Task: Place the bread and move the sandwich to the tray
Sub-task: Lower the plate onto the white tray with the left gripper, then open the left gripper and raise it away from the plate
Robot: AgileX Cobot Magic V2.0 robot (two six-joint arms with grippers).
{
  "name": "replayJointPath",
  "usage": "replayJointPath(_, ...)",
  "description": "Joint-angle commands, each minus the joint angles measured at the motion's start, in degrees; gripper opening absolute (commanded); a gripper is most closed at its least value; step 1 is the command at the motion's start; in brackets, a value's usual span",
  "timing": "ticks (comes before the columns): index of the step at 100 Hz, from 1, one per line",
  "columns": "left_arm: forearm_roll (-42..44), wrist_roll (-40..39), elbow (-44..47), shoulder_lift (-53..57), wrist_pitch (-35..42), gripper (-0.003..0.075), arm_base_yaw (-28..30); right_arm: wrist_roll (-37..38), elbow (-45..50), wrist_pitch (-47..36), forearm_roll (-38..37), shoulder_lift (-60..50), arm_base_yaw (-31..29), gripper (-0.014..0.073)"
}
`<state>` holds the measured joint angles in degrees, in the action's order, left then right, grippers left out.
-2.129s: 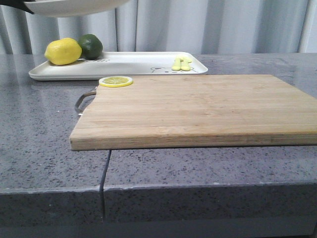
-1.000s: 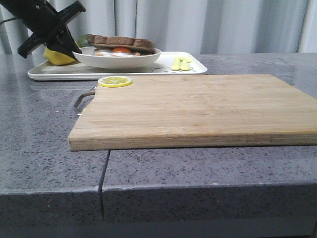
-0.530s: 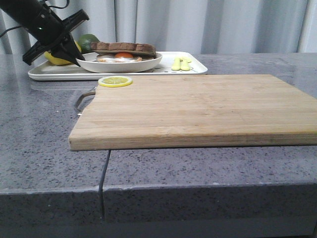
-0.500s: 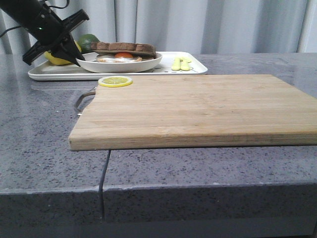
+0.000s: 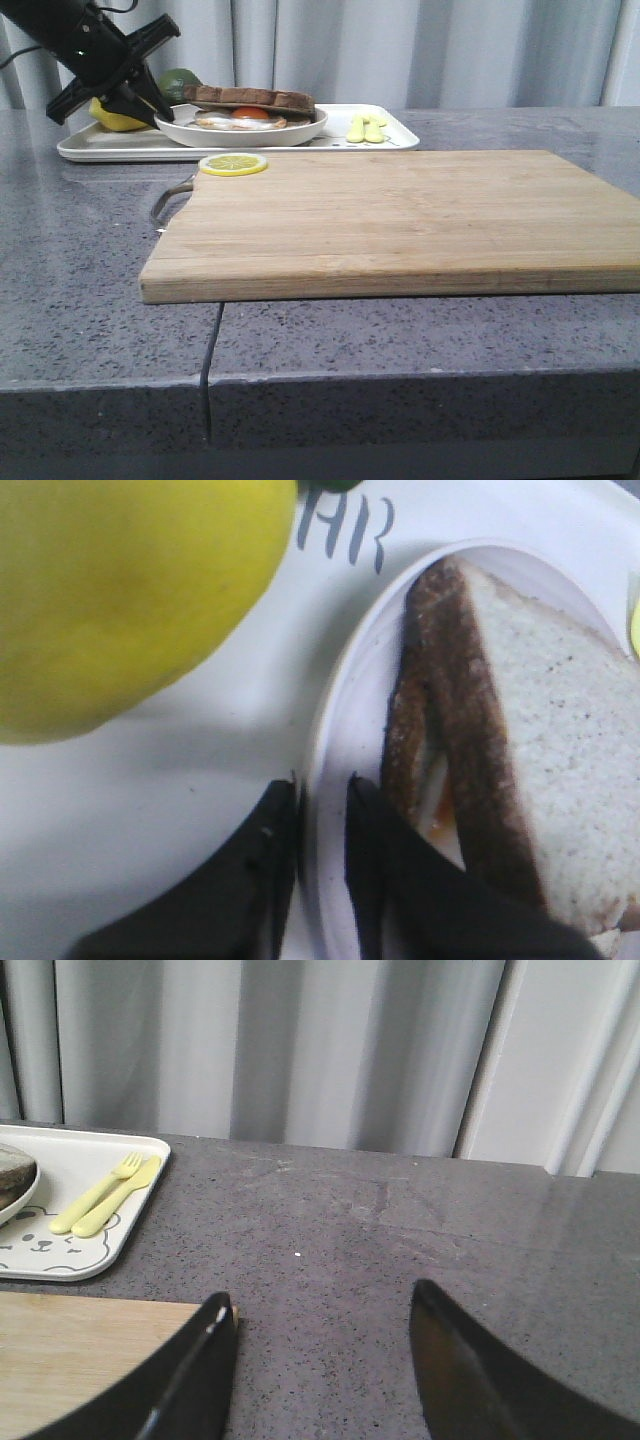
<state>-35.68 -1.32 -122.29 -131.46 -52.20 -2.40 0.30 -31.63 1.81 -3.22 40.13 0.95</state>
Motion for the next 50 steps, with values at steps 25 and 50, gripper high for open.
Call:
replayJointPath(25, -0.8, 0.9, -9.2, 3.7, -5.9, 0.0326, 0.1, 0.1, -1.6, -5.2, -0.6, -0.3, -0.3, 0.0400)
replayJointPath(50, 6.6, 0.1, -17.3, 4.2, -17.7, 0.0326, 0.8, 0.1, -1.6, -5.2, -0.6, -0.3, -0.3, 0.0400)
